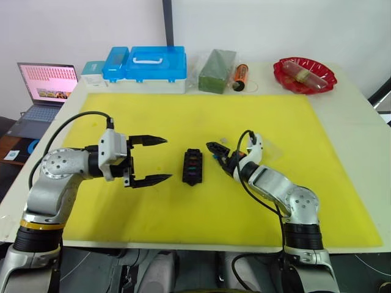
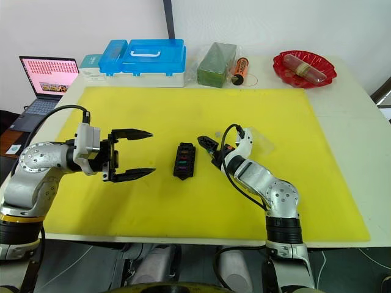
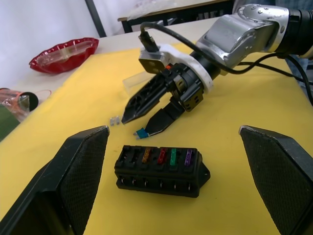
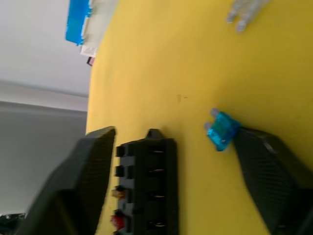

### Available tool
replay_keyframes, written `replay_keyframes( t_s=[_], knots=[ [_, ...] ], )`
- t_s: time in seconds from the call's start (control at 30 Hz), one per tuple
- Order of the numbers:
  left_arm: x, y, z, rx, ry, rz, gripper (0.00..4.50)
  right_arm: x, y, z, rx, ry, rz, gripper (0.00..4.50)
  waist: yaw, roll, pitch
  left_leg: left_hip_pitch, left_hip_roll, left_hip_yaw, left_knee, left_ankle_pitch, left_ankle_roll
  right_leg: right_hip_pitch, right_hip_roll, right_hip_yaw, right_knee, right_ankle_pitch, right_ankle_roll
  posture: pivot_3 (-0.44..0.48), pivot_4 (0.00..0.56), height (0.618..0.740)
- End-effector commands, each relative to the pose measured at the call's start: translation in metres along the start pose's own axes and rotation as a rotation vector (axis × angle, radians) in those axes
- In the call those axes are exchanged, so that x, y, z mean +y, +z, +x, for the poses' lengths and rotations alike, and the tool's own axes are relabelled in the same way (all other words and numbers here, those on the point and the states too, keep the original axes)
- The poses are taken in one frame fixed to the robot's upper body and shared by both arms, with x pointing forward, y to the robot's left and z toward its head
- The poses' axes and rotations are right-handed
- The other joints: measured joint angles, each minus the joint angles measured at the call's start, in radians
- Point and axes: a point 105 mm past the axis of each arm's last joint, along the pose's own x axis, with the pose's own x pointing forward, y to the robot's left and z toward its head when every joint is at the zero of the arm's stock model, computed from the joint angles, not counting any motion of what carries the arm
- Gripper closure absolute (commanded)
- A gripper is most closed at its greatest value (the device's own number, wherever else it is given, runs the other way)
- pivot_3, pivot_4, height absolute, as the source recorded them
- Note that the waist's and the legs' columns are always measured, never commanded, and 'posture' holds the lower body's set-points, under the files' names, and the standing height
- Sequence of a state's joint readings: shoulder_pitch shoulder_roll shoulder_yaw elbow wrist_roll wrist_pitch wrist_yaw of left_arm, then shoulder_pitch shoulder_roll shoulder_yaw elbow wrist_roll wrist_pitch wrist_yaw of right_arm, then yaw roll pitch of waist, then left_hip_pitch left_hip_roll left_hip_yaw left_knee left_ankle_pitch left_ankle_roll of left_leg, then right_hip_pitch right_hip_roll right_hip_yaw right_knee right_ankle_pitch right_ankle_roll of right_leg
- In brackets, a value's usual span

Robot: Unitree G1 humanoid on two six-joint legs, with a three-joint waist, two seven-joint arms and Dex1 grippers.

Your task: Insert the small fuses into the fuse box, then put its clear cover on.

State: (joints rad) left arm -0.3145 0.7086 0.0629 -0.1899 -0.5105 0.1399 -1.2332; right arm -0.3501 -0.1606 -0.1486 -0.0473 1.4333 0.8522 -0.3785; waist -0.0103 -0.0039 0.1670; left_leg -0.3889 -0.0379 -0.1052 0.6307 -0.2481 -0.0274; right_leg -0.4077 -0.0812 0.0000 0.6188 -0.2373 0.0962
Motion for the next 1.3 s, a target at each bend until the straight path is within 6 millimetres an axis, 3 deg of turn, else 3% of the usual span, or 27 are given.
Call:
replay_keyframes(
  t_s=[0.03,0.27,0.5,0.77,0.93,1.13,1.3],
  knots=[
    [0.002,0.006,-0.001,-0.005,0.008,0.039,0.0,-0.029,0.014,-0.008,-0.071,-0.129,0.012,2.05,0.0,0.0,0.0,0.0,0.0,0.0,0.0,0.0,0.0,0.0,0.0,0.0,0.0,0.0,0.0,0.0,0.15,0.74],
    [0.001,0.005,-0.001,-0.006,0.017,0.028,0.0,-0.052,0.008,-0.005,-0.085,-0.237,0.034,4.42,0.001,-0.001,0.0,0.0,0.0,0.0,0.0,0.0,0.0,0.0,0.0,0.0,-0.001,0.0,0.0,0.0,0.15,0.74],
    [0.001,0.004,-0.002,0.0,0.023,0.027,0.0,-0.053,0.01,-0.012,-0.098,-0.233,0.028,4.46,0.005,-0.001,-0.001,0.0,0.0,-0.003,0.001,0.0,0.0,0.004,-0.001,0.0,-0.003,0.0,0.0,0.0,0.15,0.74],
    [-0.006,0.009,-0.002,-0.007,-0.033,0.011,0.0,-0.013,0.025,-0.051,-0.132,-0.086,0.033,4.46,0.026,0.001,0.0,-0.003,-0.002,-0.004,0.0,0.0,0.0,0.002,-0.002,0.0,-0.005,-0.001,0.001,0.0,0.15,0.74],
    [-0.028,0.011,-0.001,-0.006,-0.151,-0.012,0.0,-0.007,-0.001,-0.091,-0.017,-0.118,0.031,4.46,0.014,0.001,0.001,-0.003,-0.002,-0.004,-0.003,0.0,0.001,0.0,-0.003,0.001,-0.006,-0.002,0.001,0.0,0.15,0.74],
    [-0.034,0.015,0.002,-0.021,-0.161,-0.022,0.0,-0.014,-0.013,-0.098,0.026,-0.184,0.045,4.46,-0.008,0.003,0.002,-0.001,0.002,-0.004,-0.003,0.0,0.001,0.0,0.0,0.002,-0.004,-0.002,-0.003,0.0,0.15,0.74],
    [-0.037,0.014,0.001,-0.015,-0.155,-0.035,0.0,-0.012,-0.039,-0.105,0.067,-0.185,0.077,4.46,-0.004,0.003,0.002,-0.002,0.002,-0.004,-0.004,-0.001,0.001,-0.001,0.0,0.002,-0.005,-0.004,-0.002,0.0,0.15,0.74]
  ],
)
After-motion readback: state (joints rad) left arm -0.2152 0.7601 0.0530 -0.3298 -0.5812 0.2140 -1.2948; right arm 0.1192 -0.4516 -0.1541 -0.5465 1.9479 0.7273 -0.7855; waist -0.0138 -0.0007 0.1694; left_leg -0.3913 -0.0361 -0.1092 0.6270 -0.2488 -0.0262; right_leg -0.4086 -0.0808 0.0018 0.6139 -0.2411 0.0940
